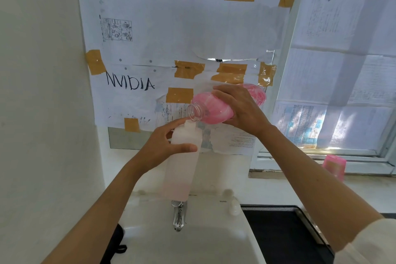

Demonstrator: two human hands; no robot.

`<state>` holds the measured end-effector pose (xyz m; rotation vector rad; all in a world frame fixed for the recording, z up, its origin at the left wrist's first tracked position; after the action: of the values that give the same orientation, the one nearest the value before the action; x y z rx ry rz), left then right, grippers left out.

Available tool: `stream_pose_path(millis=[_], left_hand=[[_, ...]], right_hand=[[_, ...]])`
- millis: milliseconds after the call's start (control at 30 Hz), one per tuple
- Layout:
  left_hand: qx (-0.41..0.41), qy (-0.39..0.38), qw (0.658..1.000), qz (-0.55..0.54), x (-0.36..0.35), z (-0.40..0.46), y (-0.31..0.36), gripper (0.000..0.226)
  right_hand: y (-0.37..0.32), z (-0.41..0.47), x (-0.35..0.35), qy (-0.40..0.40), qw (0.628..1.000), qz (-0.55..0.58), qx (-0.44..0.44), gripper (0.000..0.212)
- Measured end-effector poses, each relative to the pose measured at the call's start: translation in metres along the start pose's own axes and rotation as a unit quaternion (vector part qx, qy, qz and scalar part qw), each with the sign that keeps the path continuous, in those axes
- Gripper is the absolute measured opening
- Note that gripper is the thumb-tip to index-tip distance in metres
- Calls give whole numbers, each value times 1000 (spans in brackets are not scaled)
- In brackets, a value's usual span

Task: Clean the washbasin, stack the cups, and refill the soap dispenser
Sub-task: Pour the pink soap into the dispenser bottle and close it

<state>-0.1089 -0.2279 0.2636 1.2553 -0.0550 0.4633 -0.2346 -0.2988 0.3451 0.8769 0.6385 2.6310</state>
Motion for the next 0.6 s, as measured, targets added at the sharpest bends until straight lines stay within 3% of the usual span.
stream_pose_path(millis=[600], left_hand=[[-6,0,1000,17,-2,-2,3,58]], right_hand=[[1,1,1,-14,1000,-2,-1,66]])
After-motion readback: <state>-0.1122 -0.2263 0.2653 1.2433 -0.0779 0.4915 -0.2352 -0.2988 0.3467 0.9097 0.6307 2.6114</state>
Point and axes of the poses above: each hand's wrist, its own z-axis towards the middle knuckle, its own x-axis out of the back of the hand, y = z × x, the point moved 10 cm from there along z, towards the middle knuckle, and after that the axes turned 8 degrees about x, right-handed, at the moved point
